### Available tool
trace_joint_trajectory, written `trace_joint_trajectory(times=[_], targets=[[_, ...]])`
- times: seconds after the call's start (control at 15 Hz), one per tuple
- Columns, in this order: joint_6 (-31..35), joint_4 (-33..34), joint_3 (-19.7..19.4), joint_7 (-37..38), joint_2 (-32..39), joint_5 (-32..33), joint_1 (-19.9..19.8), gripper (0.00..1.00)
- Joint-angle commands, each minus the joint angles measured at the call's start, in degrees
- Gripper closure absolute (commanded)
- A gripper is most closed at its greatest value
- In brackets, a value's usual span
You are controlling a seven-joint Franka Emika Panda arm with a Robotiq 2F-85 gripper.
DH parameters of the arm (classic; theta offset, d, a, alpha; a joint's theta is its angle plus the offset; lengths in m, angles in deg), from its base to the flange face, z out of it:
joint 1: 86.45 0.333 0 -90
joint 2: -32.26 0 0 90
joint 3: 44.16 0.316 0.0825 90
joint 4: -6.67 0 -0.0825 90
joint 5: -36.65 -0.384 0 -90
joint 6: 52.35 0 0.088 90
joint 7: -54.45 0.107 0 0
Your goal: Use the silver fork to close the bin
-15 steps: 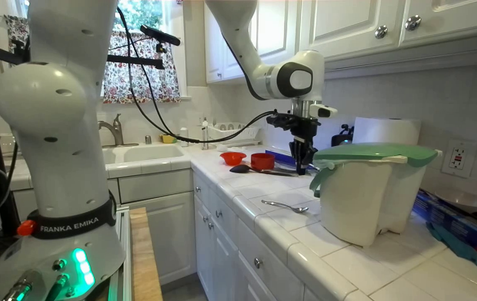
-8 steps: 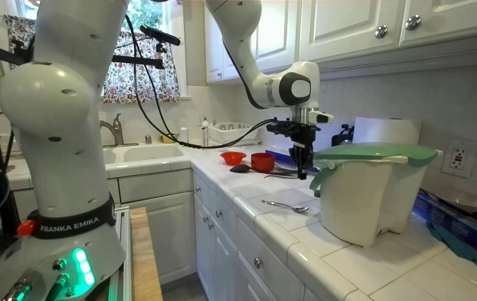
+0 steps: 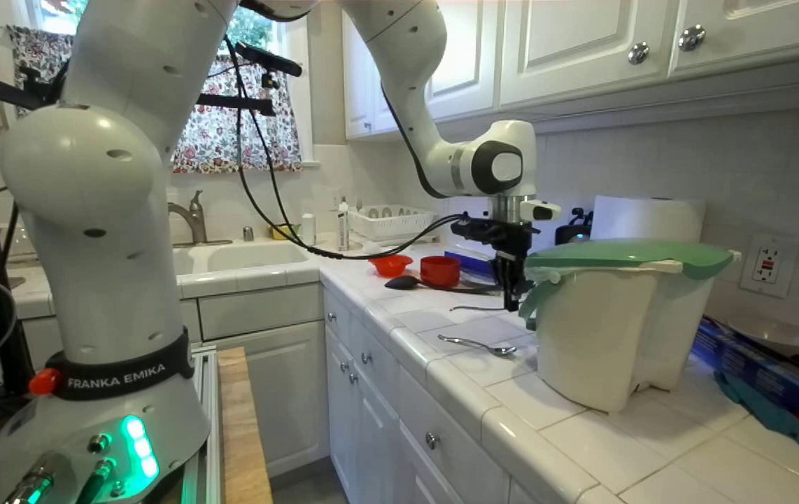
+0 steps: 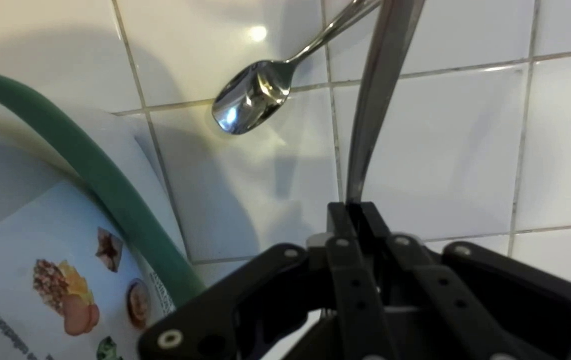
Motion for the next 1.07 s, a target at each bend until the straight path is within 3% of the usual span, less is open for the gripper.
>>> trace_joint_trajectory(times=[0.0, 1.0], targets=[[0.89, 2.18, -1.58, 1.53, 2.56, 2.29, 1.72, 0.96], [-0.15, 6.19, -2.24, 1.22, 8.31, 2.30, 4.07, 0.96]])
